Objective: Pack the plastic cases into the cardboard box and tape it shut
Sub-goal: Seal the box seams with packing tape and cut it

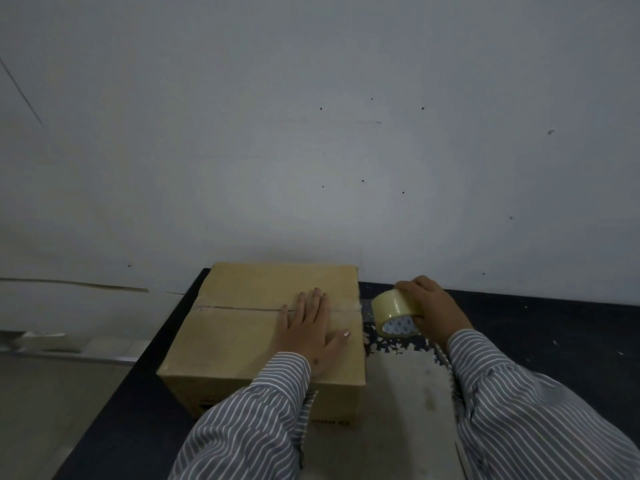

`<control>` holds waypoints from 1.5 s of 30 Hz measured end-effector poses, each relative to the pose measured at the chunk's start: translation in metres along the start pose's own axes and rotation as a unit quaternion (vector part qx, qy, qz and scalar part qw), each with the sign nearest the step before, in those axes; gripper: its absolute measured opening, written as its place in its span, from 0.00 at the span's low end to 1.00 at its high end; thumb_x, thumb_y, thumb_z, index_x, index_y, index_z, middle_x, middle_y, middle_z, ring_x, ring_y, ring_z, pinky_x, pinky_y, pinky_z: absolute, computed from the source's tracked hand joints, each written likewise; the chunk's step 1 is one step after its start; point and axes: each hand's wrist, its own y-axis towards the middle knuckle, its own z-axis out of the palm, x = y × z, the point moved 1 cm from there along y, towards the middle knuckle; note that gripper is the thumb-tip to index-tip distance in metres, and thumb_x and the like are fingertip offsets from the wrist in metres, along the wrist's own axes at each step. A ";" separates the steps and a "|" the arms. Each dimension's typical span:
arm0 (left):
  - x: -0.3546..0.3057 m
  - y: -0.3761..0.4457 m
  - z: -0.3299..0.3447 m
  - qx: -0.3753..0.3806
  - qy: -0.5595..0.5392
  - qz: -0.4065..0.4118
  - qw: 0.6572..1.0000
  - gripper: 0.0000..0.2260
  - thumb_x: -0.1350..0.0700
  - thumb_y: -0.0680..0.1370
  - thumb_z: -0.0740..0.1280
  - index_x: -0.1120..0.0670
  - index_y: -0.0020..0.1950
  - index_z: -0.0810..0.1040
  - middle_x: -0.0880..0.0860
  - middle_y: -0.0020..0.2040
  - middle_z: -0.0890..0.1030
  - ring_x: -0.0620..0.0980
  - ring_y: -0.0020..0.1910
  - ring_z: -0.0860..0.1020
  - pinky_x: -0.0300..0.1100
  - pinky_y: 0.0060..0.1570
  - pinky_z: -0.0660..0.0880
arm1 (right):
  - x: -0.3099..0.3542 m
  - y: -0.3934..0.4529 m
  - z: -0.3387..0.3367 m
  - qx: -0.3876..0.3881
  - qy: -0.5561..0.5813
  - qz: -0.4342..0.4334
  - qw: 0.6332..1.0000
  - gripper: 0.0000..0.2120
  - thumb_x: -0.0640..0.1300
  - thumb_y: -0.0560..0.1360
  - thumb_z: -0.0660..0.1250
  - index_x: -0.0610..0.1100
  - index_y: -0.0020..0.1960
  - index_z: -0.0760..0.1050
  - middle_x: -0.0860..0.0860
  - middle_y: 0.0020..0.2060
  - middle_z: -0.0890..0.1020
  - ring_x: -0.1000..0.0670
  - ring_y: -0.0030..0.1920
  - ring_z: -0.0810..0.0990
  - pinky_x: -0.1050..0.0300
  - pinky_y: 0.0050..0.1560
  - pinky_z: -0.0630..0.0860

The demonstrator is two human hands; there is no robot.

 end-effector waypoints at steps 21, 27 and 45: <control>-0.051 0.006 0.002 0.069 0.021 -0.070 0.995 0.56 0.26 0.65 0.60 0.57 0.75 0.34 0.59 0.76 0.33 0.63 0.74 0.35 0.67 0.70 0.39 | -0.019 0.002 0.027 0.042 -0.019 -0.001 0.999 0.30 0.39 0.74 0.63 0.49 0.73 0.58 0.47 0.67 0.66 0.44 0.64 0.70 0.51 0.66 0.67; -0.046 0.008 0.000 0.091 0.016 -0.047 0.995 0.49 0.34 0.71 0.62 0.56 0.75 0.33 0.57 0.76 0.32 0.62 0.74 0.33 0.64 0.71 0.39 | -0.020 -0.005 0.032 0.060 -0.007 0.016 0.998 0.32 0.40 0.73 0.65 0.49 0.73 0.57 0.46 0.67 0.66 0.43 0.64 0.71 0.50 0.64 0.69; -0.035 -0.017 -0.008 0.146 0.074 0.054 0.985 0.43 0.57 0.75 0.65 0.41 0.73 0.32 0.52 0.74 0.29 0.57 0.74 0.32 0.57 0.71 0.38 | 0.003 -0.097 0.053 0.127 0.181 0.058 0.973 0.35 0.52 0.66 0.75 0.47 0.66 0.60 0.51 0.58 0.72 0.51 0.52 0.71 0.61 0.51 0.69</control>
